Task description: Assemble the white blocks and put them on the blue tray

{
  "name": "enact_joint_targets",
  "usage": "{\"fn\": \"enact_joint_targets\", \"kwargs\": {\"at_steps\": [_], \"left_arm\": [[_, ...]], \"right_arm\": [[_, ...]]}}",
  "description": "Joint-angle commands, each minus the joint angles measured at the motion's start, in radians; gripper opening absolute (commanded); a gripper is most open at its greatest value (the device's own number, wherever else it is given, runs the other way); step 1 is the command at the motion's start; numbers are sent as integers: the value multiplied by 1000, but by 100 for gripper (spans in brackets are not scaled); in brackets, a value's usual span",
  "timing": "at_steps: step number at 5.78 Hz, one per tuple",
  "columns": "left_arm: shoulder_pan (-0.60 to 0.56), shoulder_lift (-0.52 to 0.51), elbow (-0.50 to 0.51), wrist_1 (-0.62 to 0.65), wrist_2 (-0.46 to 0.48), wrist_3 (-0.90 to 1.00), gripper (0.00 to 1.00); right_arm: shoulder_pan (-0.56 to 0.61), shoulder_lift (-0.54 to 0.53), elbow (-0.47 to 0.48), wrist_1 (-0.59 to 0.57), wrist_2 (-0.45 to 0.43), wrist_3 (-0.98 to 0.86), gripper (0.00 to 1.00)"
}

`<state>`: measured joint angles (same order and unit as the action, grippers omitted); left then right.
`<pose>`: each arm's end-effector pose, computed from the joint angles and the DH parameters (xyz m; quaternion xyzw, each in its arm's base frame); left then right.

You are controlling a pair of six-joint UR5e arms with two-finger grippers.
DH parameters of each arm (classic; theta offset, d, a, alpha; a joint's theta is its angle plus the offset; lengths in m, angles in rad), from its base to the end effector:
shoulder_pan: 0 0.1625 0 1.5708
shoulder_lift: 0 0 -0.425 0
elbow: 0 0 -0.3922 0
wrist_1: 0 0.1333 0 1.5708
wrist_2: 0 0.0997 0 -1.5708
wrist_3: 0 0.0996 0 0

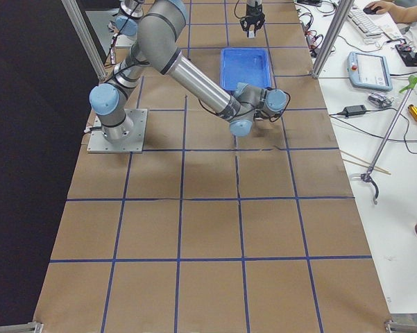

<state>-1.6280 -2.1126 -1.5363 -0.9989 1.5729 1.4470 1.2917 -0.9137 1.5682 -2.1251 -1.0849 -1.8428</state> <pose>-0.1711 -0.6592 0.2431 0.6828 0.7299 -0.0241 0.0215 -0.0093 -0.6851 0.1626 -0.6745 0.6964 -0.1860 0.1597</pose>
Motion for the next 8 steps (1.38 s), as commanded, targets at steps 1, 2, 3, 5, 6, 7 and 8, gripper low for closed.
{"fn": "enact_joint_targets", "kwargs": {"at_steps": [1, 2, 3, 5, 6, 7, 8], "left_arm": [[-115, -38, 8, 16, -5, -70, 0], [-168, -62, 15, 19, -4, -190, 0], [-221, -69, 16, 20, 2, -197, 0], [-288, -70, -8, 31, 28, -229, 0], [-288, -72, -7, 29, 45, -231, 0], [-288, -78, -4, 31, 47, -234, 0], [-288, -89, -2, 32, 48, -237, 0]], "right_arm": [[0, -1, -2, -1, -1, -1, 47], [0, -1, -4, -1, 0, 0, 40], [0, -2, -5, -1, 0, 2, 34], [1, -25, -39, -1, -1, 63, 28], [1, -48, -63, 11, -4, 101, 28], [5, -71, -57, 20, -4, 102, 28], [9, -73, -51, 20, -3, 99, 27]]}}
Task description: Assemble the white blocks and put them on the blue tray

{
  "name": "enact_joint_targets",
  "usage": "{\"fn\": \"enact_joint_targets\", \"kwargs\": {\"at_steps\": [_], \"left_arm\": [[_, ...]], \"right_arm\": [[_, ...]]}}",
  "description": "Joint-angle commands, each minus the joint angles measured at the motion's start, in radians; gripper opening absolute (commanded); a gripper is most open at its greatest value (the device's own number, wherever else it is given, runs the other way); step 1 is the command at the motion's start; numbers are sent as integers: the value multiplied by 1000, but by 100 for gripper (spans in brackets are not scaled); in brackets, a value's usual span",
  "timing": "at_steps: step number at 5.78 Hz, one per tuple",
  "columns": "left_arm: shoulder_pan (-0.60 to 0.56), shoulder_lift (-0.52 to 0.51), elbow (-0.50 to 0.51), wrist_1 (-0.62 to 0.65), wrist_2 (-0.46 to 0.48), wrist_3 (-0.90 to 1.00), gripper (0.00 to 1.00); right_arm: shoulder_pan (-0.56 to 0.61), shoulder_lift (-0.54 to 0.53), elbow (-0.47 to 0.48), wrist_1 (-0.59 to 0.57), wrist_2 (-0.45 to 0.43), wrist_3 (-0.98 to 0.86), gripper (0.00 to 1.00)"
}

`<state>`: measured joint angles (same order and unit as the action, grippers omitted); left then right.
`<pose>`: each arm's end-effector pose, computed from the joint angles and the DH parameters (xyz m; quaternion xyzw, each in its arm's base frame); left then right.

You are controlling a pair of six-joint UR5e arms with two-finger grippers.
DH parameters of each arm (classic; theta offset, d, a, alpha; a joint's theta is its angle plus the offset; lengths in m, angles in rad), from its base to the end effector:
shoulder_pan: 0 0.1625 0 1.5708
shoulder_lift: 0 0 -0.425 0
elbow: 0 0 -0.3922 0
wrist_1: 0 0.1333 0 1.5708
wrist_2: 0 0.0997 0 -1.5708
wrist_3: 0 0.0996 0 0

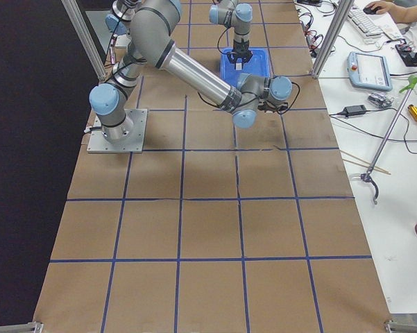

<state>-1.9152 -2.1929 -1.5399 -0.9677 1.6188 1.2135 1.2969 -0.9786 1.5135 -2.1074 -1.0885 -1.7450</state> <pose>-0.3486 -0.5912 0.1910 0.7022 0.7115 0.0047 0.0243 -0.0096 -0.6979 0.2271 -0.6517 0.7199 -0.2026 0.1264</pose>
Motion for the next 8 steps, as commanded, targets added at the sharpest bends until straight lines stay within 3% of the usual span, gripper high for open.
{"fn": "enact_joint_targets", "kwargs": {"at_steps": [1, 2, 3, 5, 6, 8], "left_arm": [[7, -11, -8, 9, 1, -6, 0], [8, -22, -8, 29, 3, -6, 3], [8, -25, -8, 29, 3, -6, 13], [44, -25, -6, 29, 0, -3, 70], [44, -24, -9, 29, 0, -2, 76], [44, -24, 4, 29, 0, -2, 77]], "right_arm": [[7, -11, 19, 3, 2, 1, 27], [7, -20, 58, -9, 25, 4, 28], [8, -32, 68, -11, 32, 7, 28], [33, -32, 82, -11, 30, 4, 28], [56, -32, 83, -13, 29, -1, 28], [117, -32, 85, -13, 29, 2, 28]]}}
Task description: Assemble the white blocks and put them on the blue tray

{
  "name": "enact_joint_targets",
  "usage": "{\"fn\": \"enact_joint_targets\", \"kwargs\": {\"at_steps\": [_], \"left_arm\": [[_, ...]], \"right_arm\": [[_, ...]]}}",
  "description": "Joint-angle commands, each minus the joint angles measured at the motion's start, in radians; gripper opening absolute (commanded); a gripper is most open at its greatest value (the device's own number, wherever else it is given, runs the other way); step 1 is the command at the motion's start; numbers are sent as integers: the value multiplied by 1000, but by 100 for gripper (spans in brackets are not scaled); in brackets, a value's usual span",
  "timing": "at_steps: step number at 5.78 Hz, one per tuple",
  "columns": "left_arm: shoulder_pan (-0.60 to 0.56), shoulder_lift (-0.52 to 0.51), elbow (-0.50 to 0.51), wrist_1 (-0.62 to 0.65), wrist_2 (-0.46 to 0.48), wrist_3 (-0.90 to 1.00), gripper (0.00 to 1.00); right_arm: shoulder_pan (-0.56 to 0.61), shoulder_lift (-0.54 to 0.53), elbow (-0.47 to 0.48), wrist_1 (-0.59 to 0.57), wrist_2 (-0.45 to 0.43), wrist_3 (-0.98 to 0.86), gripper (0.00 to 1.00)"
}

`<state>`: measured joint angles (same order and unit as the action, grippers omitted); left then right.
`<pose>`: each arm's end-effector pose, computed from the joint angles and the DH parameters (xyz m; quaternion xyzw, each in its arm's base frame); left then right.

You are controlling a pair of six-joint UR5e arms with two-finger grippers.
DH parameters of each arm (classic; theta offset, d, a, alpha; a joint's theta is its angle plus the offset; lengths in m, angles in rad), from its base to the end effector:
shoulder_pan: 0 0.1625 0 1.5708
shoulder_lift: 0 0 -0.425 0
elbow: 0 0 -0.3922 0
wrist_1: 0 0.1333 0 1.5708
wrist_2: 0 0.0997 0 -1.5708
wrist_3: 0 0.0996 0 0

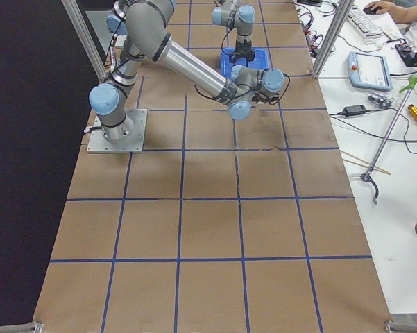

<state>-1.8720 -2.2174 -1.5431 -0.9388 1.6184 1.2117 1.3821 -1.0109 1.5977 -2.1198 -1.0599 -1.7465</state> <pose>-0.3235 -0.6079 0.1760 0.6860 0.7272 0.0046 0.0243 0.0571 -0.6713 0.2149 -0.6762 0.6918 -0.1977 0.1584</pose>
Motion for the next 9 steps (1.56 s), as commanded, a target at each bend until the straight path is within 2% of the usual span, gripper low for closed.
{"fn": "enact_joint_targets", "kwargs": {"at_steps": [1, 3, 4, 5, 6, 7, 9], "left_arm": [[13, 22, 18, -3, 5, 0, 77], [98, 132, 9, -46, 3, -1, 77], [99, 189, 2, -93, 3, -30, 77], [100, 261, 27, -230, 3, -122, 72], [126, 365, 6, -349, 5, -171, 72], [167, 437, 29, -467, 5, -328, 73], [188, 546, 32, -554, -18, -716, 73]], "right_arm": [[69, 0, 19, -3, -2, 10, 28], [106, -2, 38, -5, 3, 21, 29], [156, -2, 38, -59, 3, 121, 29], [210, 0, 44, -131, 0, 231, 29], [257, 0, 56, -155, -5, 254, 29], [288, 5, 70, -208, -5, 298, 29], [330, 8, 132, -323, -8, 373, 29]]}}
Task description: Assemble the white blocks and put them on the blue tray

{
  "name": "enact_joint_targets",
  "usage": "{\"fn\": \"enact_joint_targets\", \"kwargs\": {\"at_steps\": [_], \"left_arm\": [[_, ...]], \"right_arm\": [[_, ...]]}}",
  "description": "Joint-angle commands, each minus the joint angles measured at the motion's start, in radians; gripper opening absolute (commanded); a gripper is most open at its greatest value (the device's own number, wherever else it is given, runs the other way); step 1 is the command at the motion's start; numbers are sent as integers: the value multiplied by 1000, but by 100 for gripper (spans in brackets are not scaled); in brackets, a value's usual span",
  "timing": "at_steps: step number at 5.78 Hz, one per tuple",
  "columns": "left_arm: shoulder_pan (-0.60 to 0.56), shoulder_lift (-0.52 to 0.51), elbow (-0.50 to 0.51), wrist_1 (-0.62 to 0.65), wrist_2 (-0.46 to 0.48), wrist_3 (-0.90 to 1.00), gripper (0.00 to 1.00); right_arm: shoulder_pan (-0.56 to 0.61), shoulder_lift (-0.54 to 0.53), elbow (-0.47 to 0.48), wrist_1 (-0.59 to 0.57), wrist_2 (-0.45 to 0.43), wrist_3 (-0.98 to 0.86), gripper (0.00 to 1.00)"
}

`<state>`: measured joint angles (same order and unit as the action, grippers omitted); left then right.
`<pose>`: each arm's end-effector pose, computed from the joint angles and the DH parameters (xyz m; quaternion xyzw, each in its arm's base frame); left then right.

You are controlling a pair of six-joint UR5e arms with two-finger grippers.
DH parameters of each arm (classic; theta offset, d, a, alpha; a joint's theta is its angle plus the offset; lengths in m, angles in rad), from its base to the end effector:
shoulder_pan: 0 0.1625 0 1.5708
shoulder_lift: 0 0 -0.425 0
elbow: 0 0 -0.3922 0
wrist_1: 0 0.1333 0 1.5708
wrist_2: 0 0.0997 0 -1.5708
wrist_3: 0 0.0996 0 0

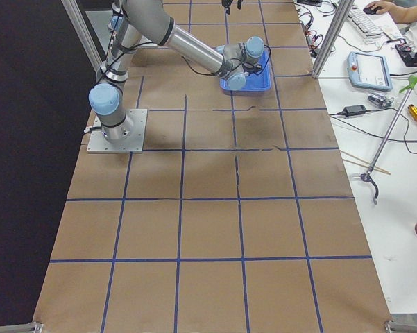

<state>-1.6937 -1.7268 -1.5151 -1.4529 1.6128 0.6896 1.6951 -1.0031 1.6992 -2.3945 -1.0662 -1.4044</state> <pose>-0.1965 -0.5377 0.4453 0.3949 0.9184 -0.0026 0.0226 0.2593 -0.6120 0.1956 -0.6803 0.6865 -0.1983 0.1629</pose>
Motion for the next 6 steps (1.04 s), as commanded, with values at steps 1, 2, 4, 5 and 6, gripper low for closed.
{"fn": "enact_joint_targets", "kwargs": {"at_steps": [1, 2, 4, 5, 6], "left_arm": [[32, 100, 15, -27, -13, -455, 78], [37, 107, 13, -29, 1, -681, 75], [138, 116, 10, -8, -27, -719, 100], [138, 112, 7, 32, -30, -722, 100], [140, 115, 15, 31, -36, -719, 100]], "right_arm": [[17, 1, 46, -98, -3, 89, 29], [20, 11, 46, -101, -3, 93, 29], [34, 20, 42, -106, -6, 108, 29], [37, 35, 42, -129, -6, 108, 29], [50, 38, 42, -130, -8, 110, 29]]}}
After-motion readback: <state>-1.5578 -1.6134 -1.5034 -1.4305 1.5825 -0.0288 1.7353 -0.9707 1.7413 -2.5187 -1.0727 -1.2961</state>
